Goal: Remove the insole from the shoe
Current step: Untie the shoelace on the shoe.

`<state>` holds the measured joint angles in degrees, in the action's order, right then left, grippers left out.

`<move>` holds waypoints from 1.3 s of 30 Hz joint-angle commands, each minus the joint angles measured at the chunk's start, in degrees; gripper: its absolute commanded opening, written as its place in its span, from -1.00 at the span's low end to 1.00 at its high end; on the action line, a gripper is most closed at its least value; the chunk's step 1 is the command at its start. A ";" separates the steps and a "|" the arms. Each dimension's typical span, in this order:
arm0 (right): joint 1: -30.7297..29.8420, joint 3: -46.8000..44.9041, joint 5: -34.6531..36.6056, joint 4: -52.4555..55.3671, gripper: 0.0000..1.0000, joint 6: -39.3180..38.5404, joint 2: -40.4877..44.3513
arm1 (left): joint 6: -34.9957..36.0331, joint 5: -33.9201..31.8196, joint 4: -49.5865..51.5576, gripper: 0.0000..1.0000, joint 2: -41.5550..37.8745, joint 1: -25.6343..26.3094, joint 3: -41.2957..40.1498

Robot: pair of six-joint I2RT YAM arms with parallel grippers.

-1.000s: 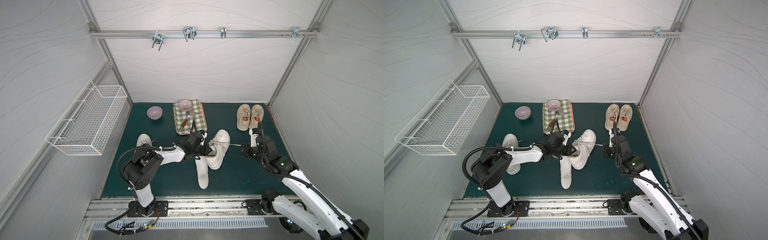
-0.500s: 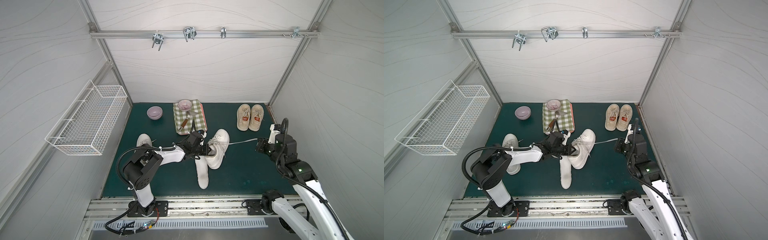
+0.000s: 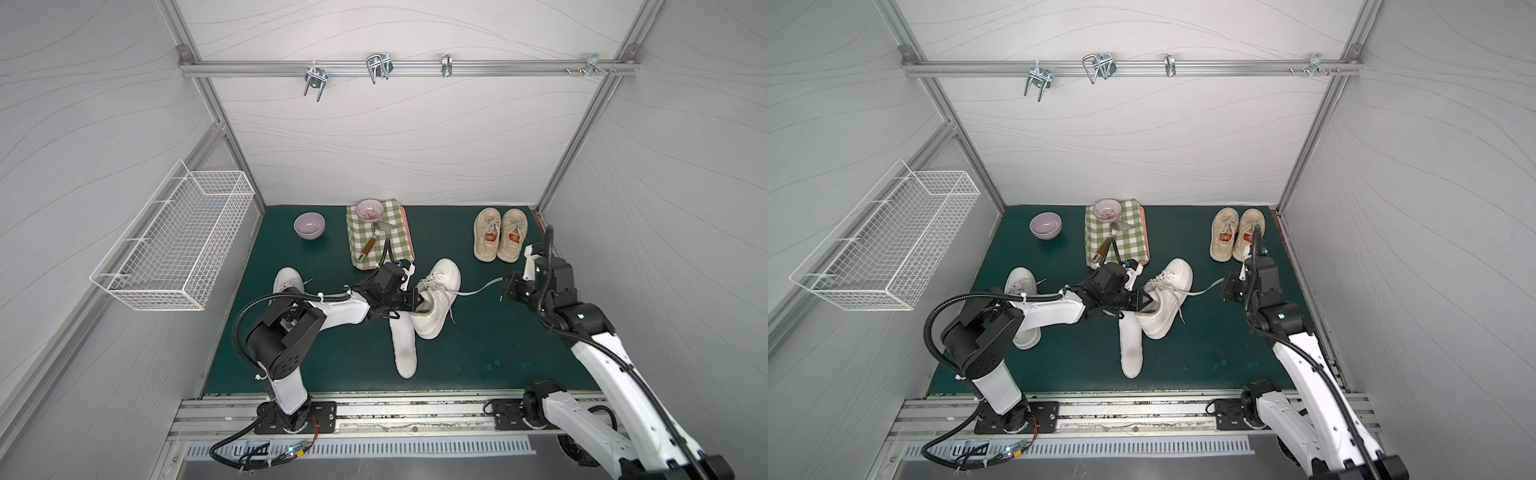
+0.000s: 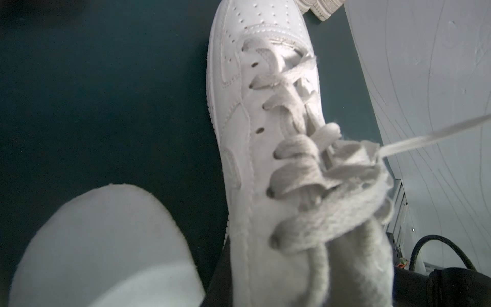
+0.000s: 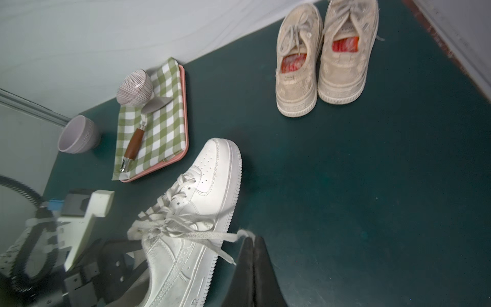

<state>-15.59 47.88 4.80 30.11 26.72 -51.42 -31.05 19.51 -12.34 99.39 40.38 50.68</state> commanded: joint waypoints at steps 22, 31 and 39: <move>-9.46 -0.40 -4.77 -1.46 0.10 -4.93 -8.28 | 3.37 1.61 -4.77 -1.00 -2.10 0.74 3.20; -22.19 -6.43 -9.32 -7.27 -0.33 -2.60 -11.71 | 3.19 1.80 -4.45 -1.00 -1.17 0.60 3.81; -22.52 -6.56 -7.58 -12.79 -0.41 -1.29 -15.97 | 3.63 5.01 -5.41 -1.00 -0.87 0.72 4.07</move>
<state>-37.82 40.14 -3.88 20.80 25.10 -66.43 -28.47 21.52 -10.98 99.07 41.04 50.76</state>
